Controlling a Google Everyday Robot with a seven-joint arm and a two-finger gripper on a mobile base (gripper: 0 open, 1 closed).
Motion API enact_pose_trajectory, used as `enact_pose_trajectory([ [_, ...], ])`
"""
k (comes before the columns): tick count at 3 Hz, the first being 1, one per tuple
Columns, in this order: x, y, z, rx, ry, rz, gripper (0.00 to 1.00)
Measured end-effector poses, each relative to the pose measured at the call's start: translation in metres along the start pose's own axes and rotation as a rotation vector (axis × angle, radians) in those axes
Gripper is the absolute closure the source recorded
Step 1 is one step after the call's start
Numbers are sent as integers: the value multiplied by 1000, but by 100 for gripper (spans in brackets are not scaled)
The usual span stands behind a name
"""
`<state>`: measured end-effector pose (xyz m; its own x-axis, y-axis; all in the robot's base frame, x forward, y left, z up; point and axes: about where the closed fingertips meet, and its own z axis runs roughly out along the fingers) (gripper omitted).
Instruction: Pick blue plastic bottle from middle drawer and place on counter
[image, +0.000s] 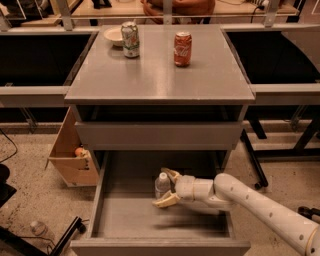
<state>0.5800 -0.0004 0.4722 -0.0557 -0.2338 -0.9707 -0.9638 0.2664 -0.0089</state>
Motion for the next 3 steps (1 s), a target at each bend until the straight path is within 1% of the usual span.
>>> enact_pose_trajectory([
  [1, 7, 14, 8, -23, -2, 12, 42],
  [2, 7, 14, 8, -23, -2, 12, 66],
  [3, 7, 14, 8, -23, -2, 12, 96],
])
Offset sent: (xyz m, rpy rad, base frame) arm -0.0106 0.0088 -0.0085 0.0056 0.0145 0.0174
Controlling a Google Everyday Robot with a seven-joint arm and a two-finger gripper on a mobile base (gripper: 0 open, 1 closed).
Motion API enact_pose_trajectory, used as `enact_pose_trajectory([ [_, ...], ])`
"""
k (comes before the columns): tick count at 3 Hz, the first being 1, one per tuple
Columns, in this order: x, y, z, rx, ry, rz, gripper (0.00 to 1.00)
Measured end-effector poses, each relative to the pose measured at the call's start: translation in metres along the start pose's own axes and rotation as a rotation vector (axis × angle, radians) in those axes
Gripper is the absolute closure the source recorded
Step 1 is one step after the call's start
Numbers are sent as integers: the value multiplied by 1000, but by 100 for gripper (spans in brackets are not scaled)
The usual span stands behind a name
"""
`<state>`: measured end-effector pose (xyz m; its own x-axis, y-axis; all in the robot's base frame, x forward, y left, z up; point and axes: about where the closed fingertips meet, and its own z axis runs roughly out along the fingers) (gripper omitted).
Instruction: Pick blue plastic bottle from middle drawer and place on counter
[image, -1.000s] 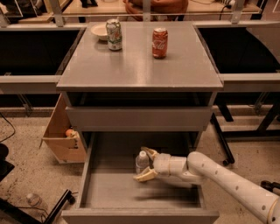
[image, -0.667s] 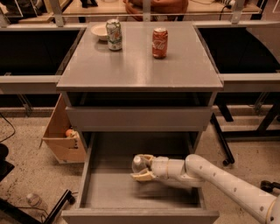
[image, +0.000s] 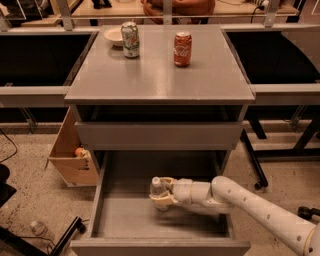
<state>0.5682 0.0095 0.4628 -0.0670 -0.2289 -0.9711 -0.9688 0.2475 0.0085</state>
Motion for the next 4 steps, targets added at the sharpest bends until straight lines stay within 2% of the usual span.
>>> enact_pose_trajectory([
  [1, 0, 0, 0, 0, 0, 0, 100],
  [2, -39, 10, -20, -27, -43, -8, 100],
  [3, -116, 24, -61, -47, -80, -5, 100],
  [4, -208, 18, -120, -1, -105, 11, 100],
])
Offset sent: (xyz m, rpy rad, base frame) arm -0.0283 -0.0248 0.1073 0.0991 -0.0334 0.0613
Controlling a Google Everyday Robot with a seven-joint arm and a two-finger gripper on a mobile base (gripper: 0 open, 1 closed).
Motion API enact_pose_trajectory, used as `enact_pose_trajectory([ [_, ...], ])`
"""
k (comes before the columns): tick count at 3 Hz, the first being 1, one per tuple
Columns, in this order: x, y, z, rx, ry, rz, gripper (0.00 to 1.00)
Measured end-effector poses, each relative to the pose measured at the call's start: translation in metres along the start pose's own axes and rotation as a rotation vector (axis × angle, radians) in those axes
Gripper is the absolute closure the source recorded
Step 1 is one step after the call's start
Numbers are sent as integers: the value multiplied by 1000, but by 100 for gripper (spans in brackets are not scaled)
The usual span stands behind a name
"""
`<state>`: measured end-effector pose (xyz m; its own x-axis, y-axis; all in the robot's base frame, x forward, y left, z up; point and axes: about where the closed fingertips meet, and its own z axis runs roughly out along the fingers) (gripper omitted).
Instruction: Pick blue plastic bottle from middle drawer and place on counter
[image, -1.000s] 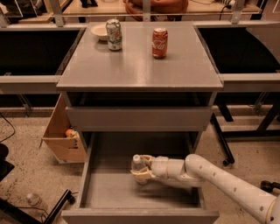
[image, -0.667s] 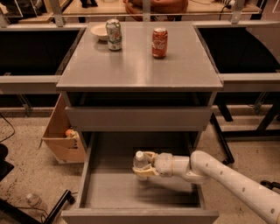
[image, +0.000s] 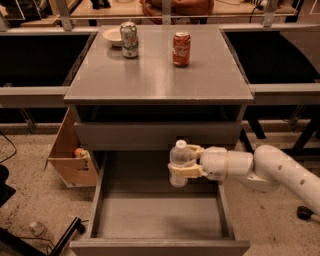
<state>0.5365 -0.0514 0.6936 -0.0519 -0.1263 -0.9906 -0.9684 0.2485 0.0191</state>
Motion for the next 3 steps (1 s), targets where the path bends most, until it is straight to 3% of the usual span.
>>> enact_pose_trajectory([
  [1, -97, -19, -50, 92, -17, 23, 100],
  [3, -257, -72, -121, 304, -15, 64, 100],
])
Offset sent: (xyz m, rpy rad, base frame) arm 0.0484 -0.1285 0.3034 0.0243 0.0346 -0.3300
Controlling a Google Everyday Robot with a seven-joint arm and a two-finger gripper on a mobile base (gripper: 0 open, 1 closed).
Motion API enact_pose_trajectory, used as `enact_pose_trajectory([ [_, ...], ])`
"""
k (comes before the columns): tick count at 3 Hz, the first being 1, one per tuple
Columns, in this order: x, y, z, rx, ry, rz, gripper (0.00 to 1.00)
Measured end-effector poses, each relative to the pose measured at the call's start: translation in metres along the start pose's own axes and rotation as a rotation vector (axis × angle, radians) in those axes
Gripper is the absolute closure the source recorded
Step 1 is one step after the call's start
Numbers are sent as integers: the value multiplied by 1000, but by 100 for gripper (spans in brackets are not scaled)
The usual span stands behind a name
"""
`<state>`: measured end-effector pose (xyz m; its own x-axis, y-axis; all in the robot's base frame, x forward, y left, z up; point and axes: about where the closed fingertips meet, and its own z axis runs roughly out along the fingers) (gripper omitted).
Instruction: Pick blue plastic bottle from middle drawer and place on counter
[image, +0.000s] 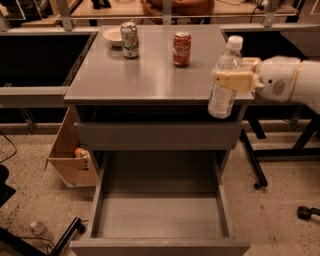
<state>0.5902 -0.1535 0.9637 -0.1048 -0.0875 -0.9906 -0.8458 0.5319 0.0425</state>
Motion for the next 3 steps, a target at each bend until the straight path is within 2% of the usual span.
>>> enact_pose_trajectory([
  [1, -61, -32, 3, 105, -17, -5, 100],
  [2, -86, -68, 28, 172, -62, 5, 100],
  [3, -76, -101, 57, 199, -89, 33, 100],
])
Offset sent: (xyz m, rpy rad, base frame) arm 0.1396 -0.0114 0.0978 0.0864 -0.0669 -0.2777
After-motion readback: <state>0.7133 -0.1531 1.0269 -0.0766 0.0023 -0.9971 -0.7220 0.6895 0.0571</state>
